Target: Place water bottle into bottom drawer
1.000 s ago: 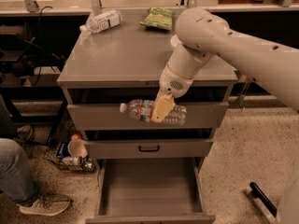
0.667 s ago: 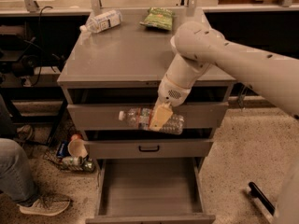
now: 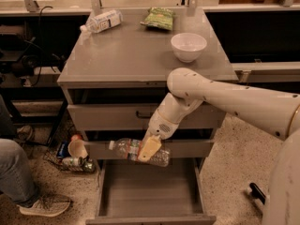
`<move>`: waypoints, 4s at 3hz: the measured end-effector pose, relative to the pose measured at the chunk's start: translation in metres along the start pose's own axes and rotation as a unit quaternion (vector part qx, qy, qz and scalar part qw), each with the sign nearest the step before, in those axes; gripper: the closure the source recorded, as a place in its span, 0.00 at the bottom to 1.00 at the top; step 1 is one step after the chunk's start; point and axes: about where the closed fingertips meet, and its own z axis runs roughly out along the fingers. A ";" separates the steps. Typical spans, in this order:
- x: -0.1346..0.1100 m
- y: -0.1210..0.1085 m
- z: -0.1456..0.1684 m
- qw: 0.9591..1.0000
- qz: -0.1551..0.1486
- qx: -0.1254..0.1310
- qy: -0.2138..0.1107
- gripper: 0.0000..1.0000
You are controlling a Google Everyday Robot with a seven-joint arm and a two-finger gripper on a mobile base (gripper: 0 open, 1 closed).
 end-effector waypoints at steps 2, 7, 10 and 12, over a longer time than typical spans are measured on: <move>0.010 -0.004 0.017 1.000 0.016 -0.012 0.005 1.00; 0.113 -0.051 0.124 0.989 0.139 0.005 -0.044 1.00; 0.135 -0.081 0.154 0.983 0.163 0.058 -0.056 1.00; 0.165 -0.134 0.222 0.970 0.211 0.112 -0.054 1.00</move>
Offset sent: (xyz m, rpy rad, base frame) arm -0.0086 -0.0031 -0.0608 -0.0390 0.1126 -0.0431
